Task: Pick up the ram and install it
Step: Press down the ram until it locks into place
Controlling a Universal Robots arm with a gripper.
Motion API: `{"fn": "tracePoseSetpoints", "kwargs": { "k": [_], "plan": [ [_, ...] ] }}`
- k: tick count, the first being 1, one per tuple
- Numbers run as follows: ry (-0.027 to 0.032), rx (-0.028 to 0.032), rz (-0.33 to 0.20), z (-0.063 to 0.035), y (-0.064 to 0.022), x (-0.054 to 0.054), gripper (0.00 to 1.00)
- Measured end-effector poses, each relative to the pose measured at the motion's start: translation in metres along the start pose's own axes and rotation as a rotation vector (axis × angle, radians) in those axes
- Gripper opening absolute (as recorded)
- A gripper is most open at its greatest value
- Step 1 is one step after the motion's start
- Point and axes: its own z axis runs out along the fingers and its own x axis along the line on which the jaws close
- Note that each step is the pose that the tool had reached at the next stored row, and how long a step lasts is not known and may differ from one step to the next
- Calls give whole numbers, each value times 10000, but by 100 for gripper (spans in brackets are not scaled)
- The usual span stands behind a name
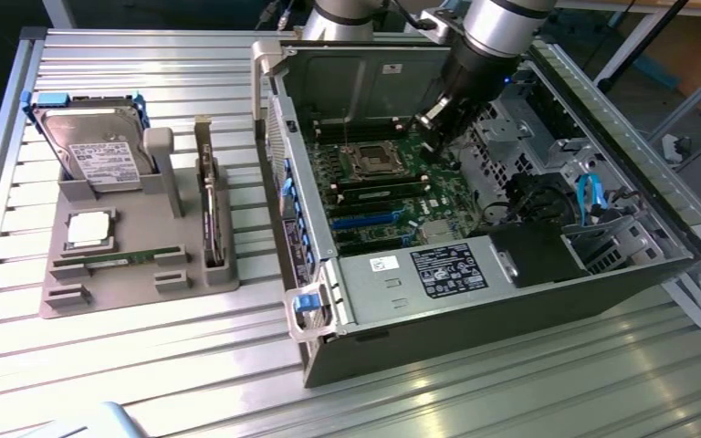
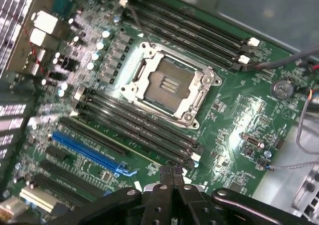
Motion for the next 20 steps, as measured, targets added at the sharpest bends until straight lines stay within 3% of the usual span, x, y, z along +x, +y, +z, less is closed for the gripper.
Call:
{"fn": "tracePoseSetpoints", "kwargs": {
  "k": [4,7,18,20],
  "plan": [
    [15,-74,788,0,0,0,11],
    [34,-164,1743,0,0,0,11],
    [75,-373,3931,3,0,0,11],
    [77,-385,4054,4,0,0,11]
  ]
}}
